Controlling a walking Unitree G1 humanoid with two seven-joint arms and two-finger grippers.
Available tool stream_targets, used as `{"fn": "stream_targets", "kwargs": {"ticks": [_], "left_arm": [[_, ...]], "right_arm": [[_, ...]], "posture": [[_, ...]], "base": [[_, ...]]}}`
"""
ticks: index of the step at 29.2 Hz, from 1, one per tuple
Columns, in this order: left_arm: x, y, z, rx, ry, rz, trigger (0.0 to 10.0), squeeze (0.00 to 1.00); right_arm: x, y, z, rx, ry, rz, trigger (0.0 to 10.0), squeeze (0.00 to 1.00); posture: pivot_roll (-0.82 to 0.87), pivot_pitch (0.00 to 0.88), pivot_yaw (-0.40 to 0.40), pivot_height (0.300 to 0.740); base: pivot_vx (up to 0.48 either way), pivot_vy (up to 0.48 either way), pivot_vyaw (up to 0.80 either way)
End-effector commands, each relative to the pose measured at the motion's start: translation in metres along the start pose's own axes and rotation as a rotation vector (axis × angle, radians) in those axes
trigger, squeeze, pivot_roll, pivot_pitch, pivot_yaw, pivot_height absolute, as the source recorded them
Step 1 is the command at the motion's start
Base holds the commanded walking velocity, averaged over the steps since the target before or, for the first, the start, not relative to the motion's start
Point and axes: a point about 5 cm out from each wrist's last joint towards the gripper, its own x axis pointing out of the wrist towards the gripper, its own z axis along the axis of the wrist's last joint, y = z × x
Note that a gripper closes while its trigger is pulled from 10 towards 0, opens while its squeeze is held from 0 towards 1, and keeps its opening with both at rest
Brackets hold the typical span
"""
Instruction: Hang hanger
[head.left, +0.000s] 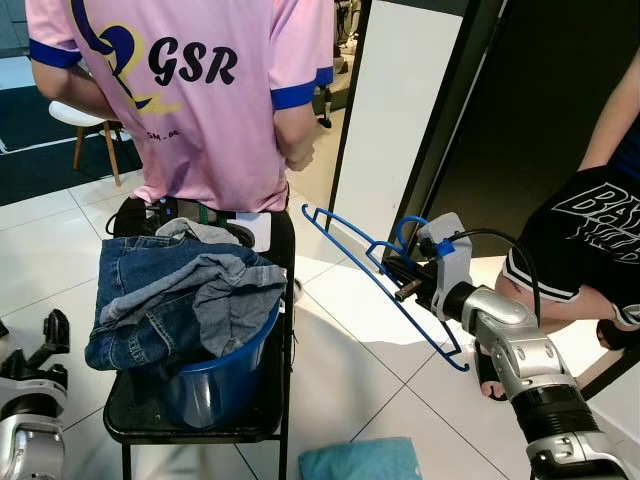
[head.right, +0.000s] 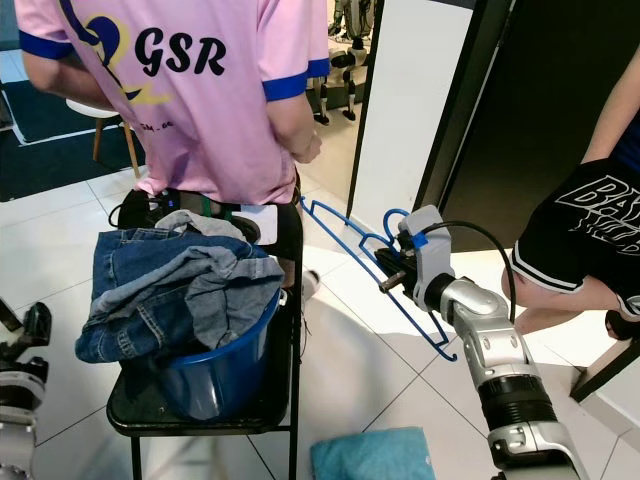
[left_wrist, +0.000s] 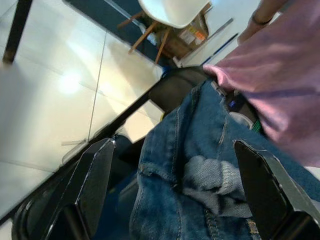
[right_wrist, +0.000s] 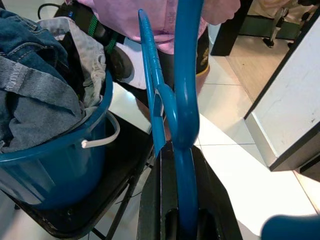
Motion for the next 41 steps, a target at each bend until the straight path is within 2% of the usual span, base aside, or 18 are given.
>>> {"fn": "stream_targets", "kwargs": {"ticks": [1, 4, 14, 19, 30, 40, 41], "left_arm": [[0.002, 0.005, -0.007, -0.05, 0.029, 0.03, 10.0, 0.0], [0.006, 0.005, -0.015, -0.095, 0.061, 0.05, 10.0, 0.0], [0.005, 0.004, -0.025, -0.139, 0.099, 0.06, 10.0, 0.0], [0.006, 0.001, -0.043, -0.201, 0.175, 0.07, 10.0, 0.0], [-0.001, -0.002, -0.066, -0.264, 0.279, 0.115, 10.0, 0.0], [0.003, -0.006, -0.062, -0.263, 0.268, 0.088, 10.0, 0.0], [0.004, -0.006, -0.061, -0.262, 0.266, 0.086, 8.5, 0.0]], "right_arm": [[-0.002, -0.005, 0.003, -0.015, -0.004, -0.022, 10.0, 0.0], [-0.001, -0.005, 0.003, -0.016, 0.006, -0.018, 10.0, 0.0], [-0.001, -0.005, 0.003, -0.018, 0.01, -0.014, 10.0, 0.0], [-0.003, -0.008, 0.005, -0.023, 0.012, -0.02, 10.0, 0.0], [-0.005, -0.01, 0.005, -0.025, 0.017, -0.027, 10.0, 0.0], [-0.007, -0.011, 0.005, -0.027, 0.016, -0.033, 10.0, 0.0], [-0.007, -0.011, 0.005, -0.028, 0.017, -0.034, 10.0, 0.0]], "posture": [[0.12, 0.0, -0.089, 0.74], [0.12, 0.0, -0.092, 0.74], [0.11, 0.0, -0.095, 0.74], [0.1, 0.0, -0.096, 0.74], [0.1, 0.0, -0.095, 0.74], [0.09, 0.001, -0.093, 0.74], [0.09, 0.0, -0.092, 0.74]], "base": [[0.0, 0.0, 0.0], [0.0, 0.0, 0.0], [0.0, 0.0, 0.0], [0.0, 0.0, 0.0], [0.0, 0.0, 0.0], [0.0, 0.0, 0.0], [0.0, 0.0, 0.0]]}}
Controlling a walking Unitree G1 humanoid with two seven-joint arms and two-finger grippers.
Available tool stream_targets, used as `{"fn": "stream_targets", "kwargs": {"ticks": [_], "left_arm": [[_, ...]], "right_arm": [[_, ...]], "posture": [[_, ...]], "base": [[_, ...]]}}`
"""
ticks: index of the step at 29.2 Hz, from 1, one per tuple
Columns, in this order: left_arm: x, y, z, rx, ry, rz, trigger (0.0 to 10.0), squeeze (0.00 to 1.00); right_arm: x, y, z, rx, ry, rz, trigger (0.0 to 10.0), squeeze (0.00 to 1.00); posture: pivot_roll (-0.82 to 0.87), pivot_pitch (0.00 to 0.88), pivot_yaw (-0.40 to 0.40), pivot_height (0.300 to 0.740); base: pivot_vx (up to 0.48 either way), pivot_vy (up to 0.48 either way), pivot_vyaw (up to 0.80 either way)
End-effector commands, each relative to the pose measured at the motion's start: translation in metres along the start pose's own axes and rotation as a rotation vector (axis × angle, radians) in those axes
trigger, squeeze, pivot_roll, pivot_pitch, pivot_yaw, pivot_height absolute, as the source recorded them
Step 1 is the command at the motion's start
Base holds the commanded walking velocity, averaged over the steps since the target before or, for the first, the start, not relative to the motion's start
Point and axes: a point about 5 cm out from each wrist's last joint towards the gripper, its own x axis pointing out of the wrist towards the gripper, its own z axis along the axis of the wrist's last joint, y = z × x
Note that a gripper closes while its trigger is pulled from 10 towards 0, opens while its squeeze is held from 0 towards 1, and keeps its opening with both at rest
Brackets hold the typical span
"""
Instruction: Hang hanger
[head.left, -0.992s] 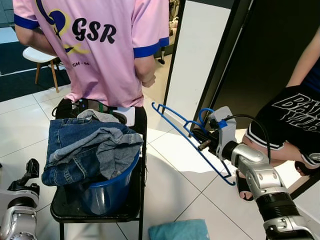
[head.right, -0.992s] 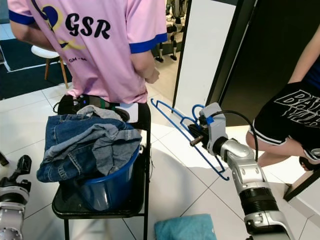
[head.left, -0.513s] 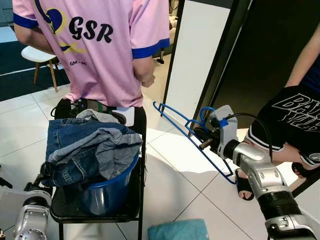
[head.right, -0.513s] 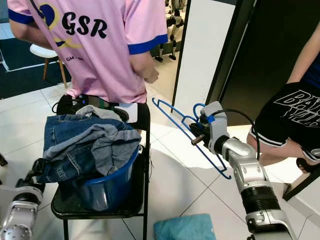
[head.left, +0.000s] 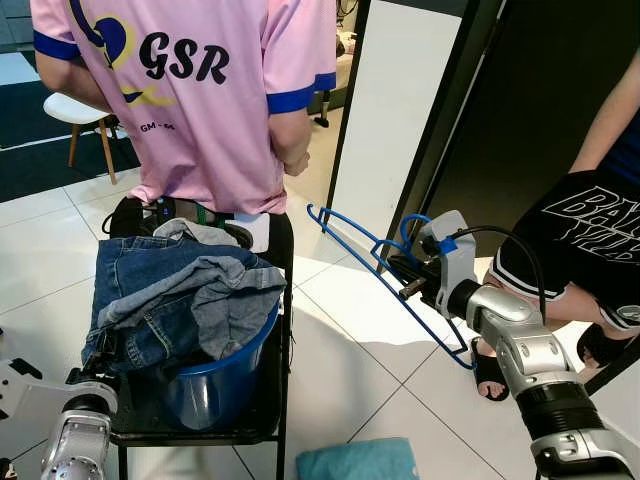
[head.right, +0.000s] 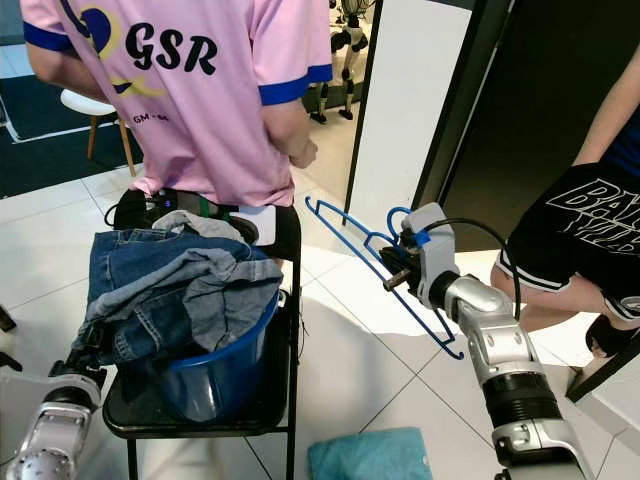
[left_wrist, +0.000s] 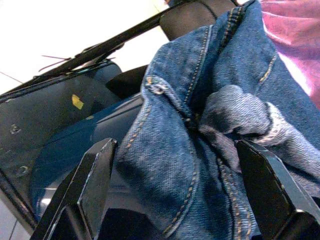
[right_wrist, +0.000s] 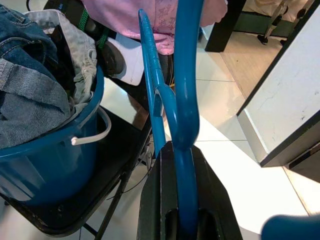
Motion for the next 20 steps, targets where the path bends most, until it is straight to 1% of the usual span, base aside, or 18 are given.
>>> {"fn": "stream_targets", "kwargs": {"ticks": [1, 2, 6, 7, 9, 14, 15, 19, 20], "left_arm": [[0.0, 0.003, -0.005, -0.024, 0.028, 0.007, 4.9, 0.0], [0.001, 0.002, -0.005, -0.025, 0.027, 0.004, 0.3, 0.0], [0.001, 0.002, -0.005, -0.025, 0.026, 0.002, 0.3, 0.0], [0.002, 0.001, -0.005, -0.025, 0.027, -0.004, 0.0, 0.0], [0.002, 0.001, -0.005, -0.025, 0.027, -0.004, 0.0, 0.0], [0.003, -0.007, -0.006, -0.026, 0.031, -0.029, 0.0, 0.0], [0.003, -0.011, -0.005, -0.024, 0.028, -0.045, 0.0, 0.0], [0.003, -0.014, -0.005, -0.022, 0.027, -0.056, 0.0, 0.0], [0.004, -0.024, -0.002, -0.008, 0.017, -0.093, 0.0, 0.0]], "right_arm": [[-0.005, -0.007, 0.003, -0.006, 0.0, -0.022, 10.0, 0.0], [-0.005, -0.007, 0.003, -0.008, -0.001, -0.024, 10.0, 0.0], [-0.006, -0.008, 0.004, -0.01, -0.001, -0.026, 10.0, 0.0], [-0.006, -0.008, 0.004, -0.012, -0.001, -0.03, 10.0, 0.0], [-0.006, -0.008, 0.004, -0.012, -0.001, -0.03, 10.0, 0.0], [-0.006, -0.01, 0.004, -0.02, 0.002, -0.037, 10.0, 0.0], [-0.005, -0.01, 0.005, -0.021, 0.001, -0.037, 10.0, 0.0], [-0.005, -0.01, 0.005, -0.021, 0.0, -0.036, 10.0, 0.0], [-0.004, -0.01, 0.006, -0.021, -0.003, -0.037, 10.0, 0.0]], "posture": [[0.09, 0.0, -0.092, 0.74], [0.09, 0.0, -0.09, 0.74], [0.09, 0.0, -0.09, 0.74], [0.08, 0.0, -0.088, 0.74], [0.08, 0.0, -0.088, 0.74], [0.09, 0.0, -0.091, 0.74], [0.09, 0.0, -0.092, 0.74], [0.09, 0.0, -0.092, 0.74], [0.09, 0.0, -0.091, 0.74]], "base": [[0.0, 0.0, 0.0], [0.0, 0.0, 0.0], [0.0, 0.0, 0.0], [0.0, 0.0, 0.0], [0.0, 0.0, 0.0], [0.0, 0.0, 0.0], [0.0, 0.0, 0.0], [0.0, 0.0, 0.0], [0.0, 0.0, 0.0]]}}
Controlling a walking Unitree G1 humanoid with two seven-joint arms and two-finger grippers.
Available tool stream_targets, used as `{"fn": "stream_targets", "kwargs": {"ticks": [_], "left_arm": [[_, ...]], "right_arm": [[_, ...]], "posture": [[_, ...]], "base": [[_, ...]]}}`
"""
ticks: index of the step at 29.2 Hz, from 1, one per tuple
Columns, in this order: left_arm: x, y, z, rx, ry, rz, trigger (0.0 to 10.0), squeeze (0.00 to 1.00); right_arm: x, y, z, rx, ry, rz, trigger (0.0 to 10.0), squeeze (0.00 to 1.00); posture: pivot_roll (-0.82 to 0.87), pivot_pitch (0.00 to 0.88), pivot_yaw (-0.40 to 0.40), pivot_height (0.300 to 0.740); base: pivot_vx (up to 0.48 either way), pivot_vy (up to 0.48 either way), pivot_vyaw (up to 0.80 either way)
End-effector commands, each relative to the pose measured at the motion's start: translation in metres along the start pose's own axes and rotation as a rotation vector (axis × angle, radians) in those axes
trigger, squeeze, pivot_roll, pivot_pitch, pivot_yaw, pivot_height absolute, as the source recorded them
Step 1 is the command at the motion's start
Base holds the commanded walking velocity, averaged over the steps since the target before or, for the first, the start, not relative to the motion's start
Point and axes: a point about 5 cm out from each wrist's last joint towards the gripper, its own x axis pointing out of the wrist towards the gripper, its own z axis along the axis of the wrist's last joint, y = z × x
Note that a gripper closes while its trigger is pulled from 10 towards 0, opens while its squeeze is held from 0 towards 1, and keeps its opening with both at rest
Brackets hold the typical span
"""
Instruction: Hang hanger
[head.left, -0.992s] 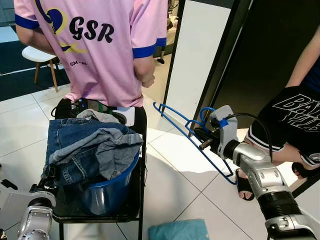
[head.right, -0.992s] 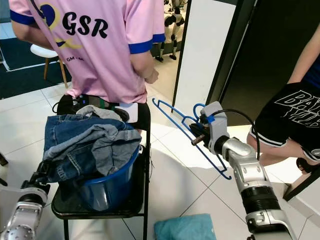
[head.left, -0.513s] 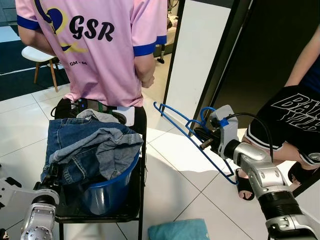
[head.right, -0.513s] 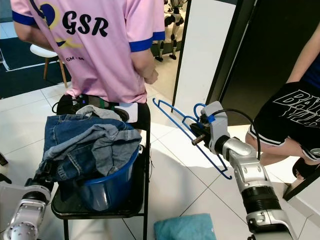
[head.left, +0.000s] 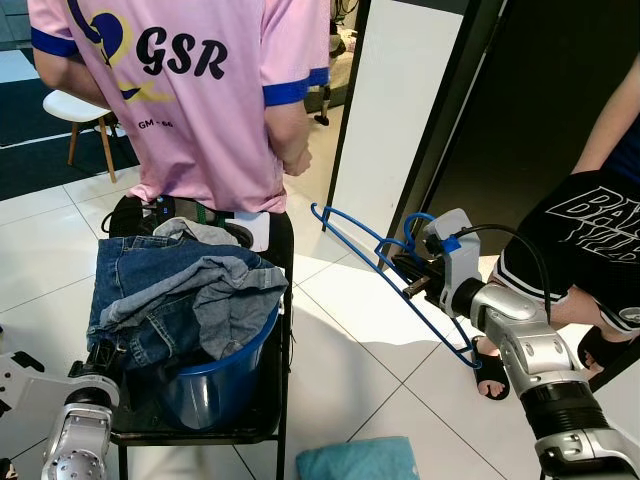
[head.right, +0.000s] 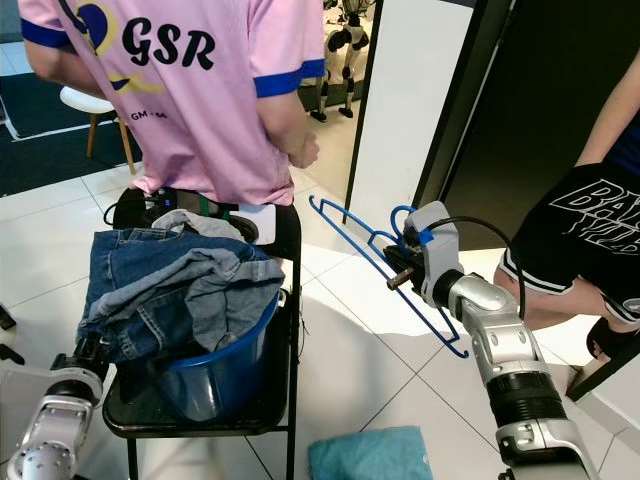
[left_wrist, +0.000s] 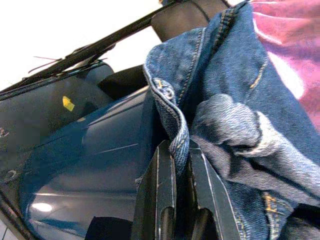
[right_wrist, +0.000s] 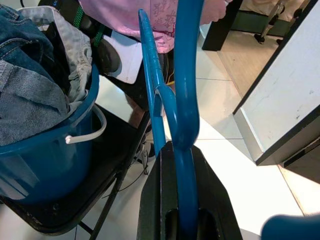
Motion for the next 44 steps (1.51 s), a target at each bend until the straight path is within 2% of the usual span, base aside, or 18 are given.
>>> {"fn": "stream_targets", "kwargs": {"ticks": [1, 4, 7, 8, 9, 10, 11, 13, 15, 16, 20, 23, 24, 27, 28, 33, 38, 44], "left_arm": [[0.002, -0.016, -0.004, -0.008, 0.017, -0.058, 0.0, 0.0], [0.005, -0.082, 0.013, 0.111, -0.06, -0.303, 0.0, 0.0], [0.003, -0.098, 0.018, 0.128, -0.083, -0.356, 0.0, 0.0], [0.001, -0.125, 0.025, 0.176, -0.121, -0.45, 0.0, 0.0], [0.001, -0.125, 0.025, 0.176, -0.121, -0.45, 0.0, 0.0], [-0.003, -0.153, 0.033, 0.229, -0.162, -0.556, 0.0, 0.0], [-0.003, -0.153, 0.033, 0.229, -0.162, -0.556, 0.0, 0.0], [-0.014, -0.203, 0.045, 0.3, -0.226, -0.737, 0.0, 0.0], [-0.014, -0.203, 0.045, 0.3, -0.226, -0.737, 0.0, 0.0], [-0.018, -0.217, 0.048, 0.309, -0.239, -0.789, 0.0, 0.0], [-0.021, -0.227, 0.05, 0.313, -0.241, -0.828, 0.4, 0.0], [-0.027, -0.243, 0.049, 0.313, -0.222, -0.903, 1.9, 0.0], [-0.03, -0.249, 0.047, 0.32, -0.212, -0.933, 3.6, 0.0], [-0.035, -0.256, 0.043, 0.327, -0.198, -0.961, 5.5, 0.0], [-0.037, -0.259, 0.041, 0.334, -0.194, -0.97, 10.0, 0.0], [-0.04, -0.265, 0.034, 0.371, -0.179, -0.996, 10.0, 0.0], [-0.053, -0.284, 0.009, 0.518, -0.146, -1.129, 10.0, 0.0], [-0.055, -0.288, 0.003, 0.53, -0.129, -1.156, 10.0, 0.0]], "right_arm": [[-0.002, -0.006, 0.004, -0.008, -0.008, -0.025, 10.0, 0.0], [0.001, -0.007, 0.008, -0.003, -0.028, -0.034, 10.0, 0.0], [0.002, -0.007, 0.009, -0.002, -0.032, -0.037, 10.0, 0.0], [0.002, -0.008, 0.011, 0.01, -0.052, -0.044, 10.0, 0.0], [0.002, -0.008, 0.011, 0.01, -0.052, -0.044, 10.0, 0.0], [0.003, -0.01, 0.015, 0.021, -0.074, -0.052, 10.0, 0.0], [0.003, -0.01, 0.015, 0.021, -0.074, -0.052, 10.0, 0.0], [0.003, -0.013, 0.021, 0.042, -0.116, -0.07, 10.0, 0.0], [0.003, -0.013, 0.021, 0.042, -0.116, -0.07, 10.0, 0.0], [0.004, -0.014, 0.023, 0.047, -0.126, -0.076, 10.0, 0.0], [0.004, -0.015, 0.023, 0.052, -0.133, -0.084, 10.0, 0.0], [0.004, -0.017, 0.025, 0.067, -0.155, -0.1, 10.0, 0.0], [0.004, -0.017, 0.026, 0.074, -0.164, -0.105, 10.0, 0.0], [0.004, -0.018, 0.027, 0.078, -0.17, -0.111, 10.0, 0.0], [0.004, -0.019, 0.027, 0.08, -0.171, -0.117, 10.0, 0.0], [0.004, -0.021, 0.027, 0.09, -0.181, -0.135, 10.0, 0.0], [0.004, -0.023, 0.03, 0.122, -0.219, -0.169, 10.0, 0.0], [0.004, -0.025, 0.031, 0.131, -0.229, -0.183, 10.0, 0.0]], "posture": [[0.09, 0.0, -0.091, 0.74], [0.09, 0.0, -0.086, 0.74], [0.09, 0.0, -0.086, 0.74], [0.09, 0.0, -0.083, 0.74], [0.09, 0.0, -0.083, 0.74], [0.09, 0.0, -0.078, 0.74], [0.09, 0.0, -0.078, 0.74], [0.1, 0.0, -0.069, 0.74], [0.1, 0.0, -0.069, 0.74], [0.1, 0.0, -0.065, 0.74], [0.1, 0.0, -0.061, 0.74], [0.11, 0.0, -0.053, 0.74], [0.11, 0.0, -0.051, 0.74], [0.11, 0.0, -0.049, 0.74], [0.11, 0.0, -0.049, 0.74], [0.11, 0.0, -0.048, 0.74], [0.1, 0.0, -0.041, 0.74], [0.09, 0.0, -0.033, 0.74]], "base": [[0.0, 0.0, 0.0], [0.0, 0.0, 0.0], [0.0, 0.0, 0.0], [0.0, 0.0, 0.0], [0.0, 0.0, 0.0], [0.0, 0.0, 0.0], [0.0, 0.0, 0.0], [0.0, 0.0, 0.0], [0.0, 0.0, 0.0], [0.0, 0.0, 0.0], [0.0, 0.0, 0.0], [0.0, 0.0, 0.0], [0.0, 0.0, 0.0], [0.0, 0.0, 0.0], [0.0, 0.0, 0.0], [0.0, 0.0, 0.0], [0.0, 0.0, 0.0], [0.0, 0.0, 0.0]]}}
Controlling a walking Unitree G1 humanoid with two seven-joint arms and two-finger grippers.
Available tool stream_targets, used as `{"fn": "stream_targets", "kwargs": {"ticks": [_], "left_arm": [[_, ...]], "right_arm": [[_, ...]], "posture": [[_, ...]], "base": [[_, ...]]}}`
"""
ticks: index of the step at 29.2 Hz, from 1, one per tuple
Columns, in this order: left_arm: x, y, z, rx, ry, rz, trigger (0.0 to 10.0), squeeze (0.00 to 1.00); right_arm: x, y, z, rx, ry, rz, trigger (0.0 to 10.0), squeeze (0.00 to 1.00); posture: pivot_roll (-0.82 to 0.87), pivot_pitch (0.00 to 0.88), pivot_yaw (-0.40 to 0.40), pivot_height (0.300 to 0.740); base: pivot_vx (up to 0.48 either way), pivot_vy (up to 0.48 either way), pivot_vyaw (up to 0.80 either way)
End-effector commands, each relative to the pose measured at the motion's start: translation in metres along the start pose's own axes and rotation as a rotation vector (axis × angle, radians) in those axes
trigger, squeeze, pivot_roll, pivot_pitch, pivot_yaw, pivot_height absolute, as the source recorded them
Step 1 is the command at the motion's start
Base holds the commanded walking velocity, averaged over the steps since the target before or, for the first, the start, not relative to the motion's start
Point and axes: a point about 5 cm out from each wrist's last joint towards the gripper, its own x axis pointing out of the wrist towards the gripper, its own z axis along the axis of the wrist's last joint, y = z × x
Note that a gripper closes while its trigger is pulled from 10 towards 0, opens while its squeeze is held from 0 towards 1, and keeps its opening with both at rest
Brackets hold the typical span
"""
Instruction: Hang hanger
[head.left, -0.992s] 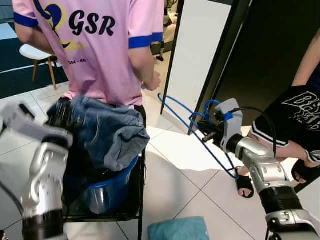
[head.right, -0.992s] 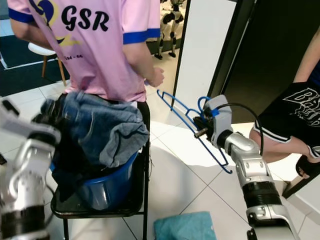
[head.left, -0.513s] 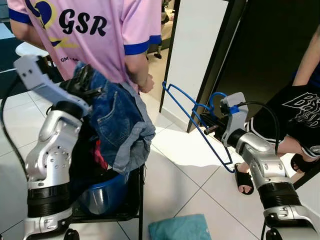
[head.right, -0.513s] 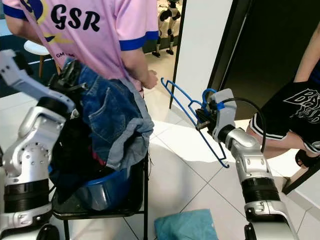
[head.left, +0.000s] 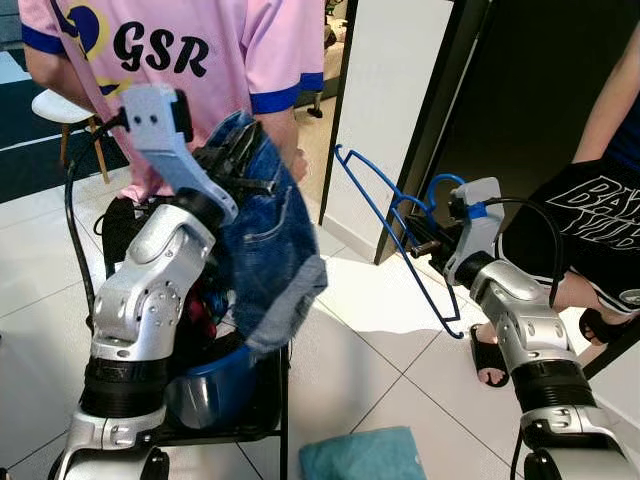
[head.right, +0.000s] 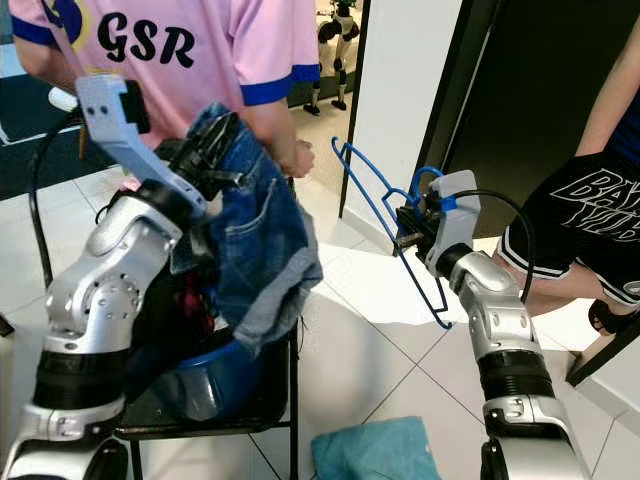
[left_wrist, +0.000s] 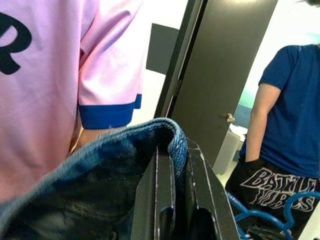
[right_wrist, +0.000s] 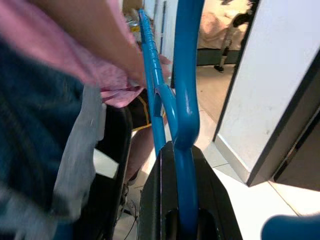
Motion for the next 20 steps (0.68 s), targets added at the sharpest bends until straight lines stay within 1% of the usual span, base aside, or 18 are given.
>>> {"fn": "stream_targets", "kwargs": {"ticks": [1, 5, 6, 8, 9, 10, 11, 12, 13, 14, 15, 16, 17, 18, 20], "left_arm": [[0.006, -0.009, 0.003, 0.021, -0.014, -0.05, 10.0, 0.0], [0.007, -0.01, -0.003, 0.048, 0.012, -0.038, 10.0, 0.0], [0.005, -0.002, -0.004, 0.094, 0.022, 0.02, 10.0, 0.0], [0.005, -0.002, -0.004, 0.094, 0.022, 0.02, 10.0, 0.0], [0.002, 0.008, -0.003, 0.159, 0.028, 0.081, 10.0, 0.0], [0.002, 0.008, -0.003, 0.159, 0.028, 0.081, 10.0, 0.0], [-0.006, 0.028, 0.001, 0.251, 0.024, 0.204, 10.0, 0.0], [-0.007, 0.032, 0.003, 0.273, 0.021, 0.231, 10.0, 0.0], [-0.007, 0.032, 0.003, 0.273, 0.021, 0.231, 10.0, 0.0], [-0.012, 0.04, 0.007, 0.361, 0.019, 0.274, 10.0, 0.0], [-0.017, 0.048, 0.016, 0.467, 0.008, 0.338, 10.0, 0.0], [-0.017, 0.048, 0.016, 0.467, 0.008, 0.338, 10.0, 0.0], [-0.021, 0.054, 0.022, 0.541, -0.002, 0.383, 10.0, 0.0], [-0.024, 0.057, 0.026, 0.582, -0.009, 0.41, 10.0, 0.0], [-0.024, 0.058, 0.027, 0.593, -0.012, 0.419, 10.0, 0.0]], "right_arm": [[0.001, -0.003, 0.004, 0.01, -0.026, -0.015, 10.0, 0.0], [0.0, -0.001, 0.003, 0.013, -0.028, -0.011, 10.0, 0.0], [-0.001, 0.001, 0.003, 0.009, -0.026, 0.005, 10.0, 0.0], [-0.001, 0.001, 0.003, 0.009, -0.026, 0.005, 10.0, 0.0], [-0.001, 0.001, 0.002, 0.008, -0.024, 0.008, 10.0, 0.0], [-0.001, 0.001, 0.002, 0.008, -0.024, 0.008, 10.0, 0.0], [-0.001, 0.001, 0.002, 0.005, -0.02, 0.016, 10.0, 0.0], [-0.001, 0.001, 0.002, 0.004, -0.02, 0.017, 10.0, 0.0], [-0.001, 0.001, 0.002, 0.004, -0.02, 0.017, 10.0, 0.0], [-0.001, 0.001, 0.002, 0.003, -0.02, 0.018, 10.0, 0.0], [-0.001, 0.001, 0.002, 0.003, -0.021, 0.019, 10.0, 0.0], [-0.001, 0.001, 0.002, 0.003, -0.021, 0.019, 10.0, 0.0], [-0.001, 0.001, 0.002, 0.004, -0.022, 0.019, 10.0, 0.0], [-0.001, 0.0, 0.002, 0.004, -0.023, 0.02, 10.0, 0.0], [-0.001, 0.0, 0.002, 0.004, -0.023, 0.019, 10.0, 0.0]], "posture": [[0.09, 0.0, -0.03, 0.74], [0.09, 0.0, -0.03, 0.74], [0.09, 0.0, -0.032, 0.74], [0.09, 0.0, -0.032, 0.74], [0.09, 0.0, -0.033, 0.74], [0.09, 0.0, -0.033, 0.74], [0.09, 0.0, -0.038, 0.74], [0.09, 0.0, -0.038, 0.74], [0.09, 0.0, -0.038, 0.74], [0.09, 0.0, -0.04, 0.74], [0.1, 0.0, -0.045, 0.74], [0.1, 0.0, -0.045, 0.74], [0.1, 0.0, -0.045, 0.74], [0.1, 0.0, -0.045, 0.74], [0.1, 0.0, -0.045, 0.74]], "base": [[0.0, 0.0, 0.0], [0.0, 0.0, 0.0], [0.0, 0.0, 0.0], [0.0, 0.0, 0.0], [0.0, 0.0, 0.0], [0.0, 0.0, 0.0], [0.0, 0.0, 0.0], [0.0, 0.0, 0.0], [0.0, 0.0, 0.0], [0.0, 0.0, 0.0], [0.0, 0.0, 0.0], [0.0, 0.0, 0.0], [0.0, 0.0, 0.0], [0.0, 0.0, 0.0], [0.0, 0.0, 0.0]]}}
